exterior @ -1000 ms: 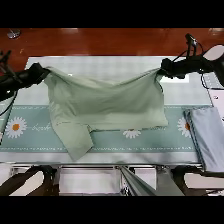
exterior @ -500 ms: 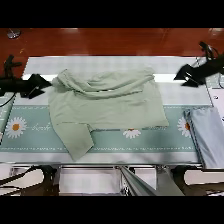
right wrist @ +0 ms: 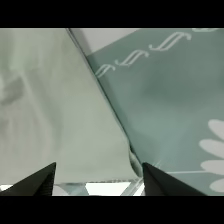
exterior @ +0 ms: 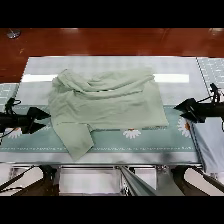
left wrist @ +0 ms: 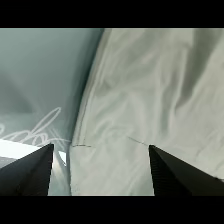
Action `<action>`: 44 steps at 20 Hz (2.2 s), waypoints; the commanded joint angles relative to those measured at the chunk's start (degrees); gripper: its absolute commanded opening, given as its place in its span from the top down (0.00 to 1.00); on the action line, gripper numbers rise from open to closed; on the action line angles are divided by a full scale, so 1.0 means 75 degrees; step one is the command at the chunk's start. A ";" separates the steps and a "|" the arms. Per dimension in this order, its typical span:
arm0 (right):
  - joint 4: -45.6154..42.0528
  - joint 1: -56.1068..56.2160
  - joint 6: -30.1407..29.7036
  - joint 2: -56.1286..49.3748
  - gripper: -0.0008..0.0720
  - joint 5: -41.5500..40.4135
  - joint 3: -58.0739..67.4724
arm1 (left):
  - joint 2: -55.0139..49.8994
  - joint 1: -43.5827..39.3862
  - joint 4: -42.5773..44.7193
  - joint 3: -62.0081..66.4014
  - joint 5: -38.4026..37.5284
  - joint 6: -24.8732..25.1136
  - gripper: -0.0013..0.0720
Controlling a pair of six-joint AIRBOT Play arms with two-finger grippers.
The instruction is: Fold the shirts.
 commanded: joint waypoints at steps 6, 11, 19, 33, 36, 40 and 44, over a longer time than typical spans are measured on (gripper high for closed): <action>0.0676 0.0364 -0.0568 0.0353 0.14 0.0009 -0.0845 | -0.0198 -0.0833 -0.1428 -0.1008 0.1303 0.0831 0.03; -0.0015 -0.0463 0.0044 0.0353 0.14 0.0256 -0.0641 | -0.0233 -0.1212 -0.1958 -0.0863 0.0644 0.1929 0.94; -0.1341 0.0067 0.0793 0.0350 0.14 0.0632 -0.1005 | -0.0224 -0.1160 -0.1935 -0.0656 0.0067 0.2203 0.95; 0.0207 0.2390 0.0691 -0.1856 0.75 -0.1233 0.0376 | -0.0219 -0.1174 -0.2002 -0.0653 0.0262 0.2203 0.95; 0.0044 0.2617 0.0312 -0.1862 0.93 -0.0321 0.1282 | 0.0105 -0.1154 -0.2990 -0.0274 -0.0318 0.3010 0.95; -0.0912 0.2605 0.0656 -0.1268 0.94 0.0460 0.4086 | 0.1241 -0.1113 -0.4071 0.1600 -0.0373 0.2675 0.95; -0.1215 0.2605 0.1241 -0.0595 0.94 0.0466 0.7236 | 0.2168 -0.1072 -0.4226 0.4538 0.0781 0.2305 0.95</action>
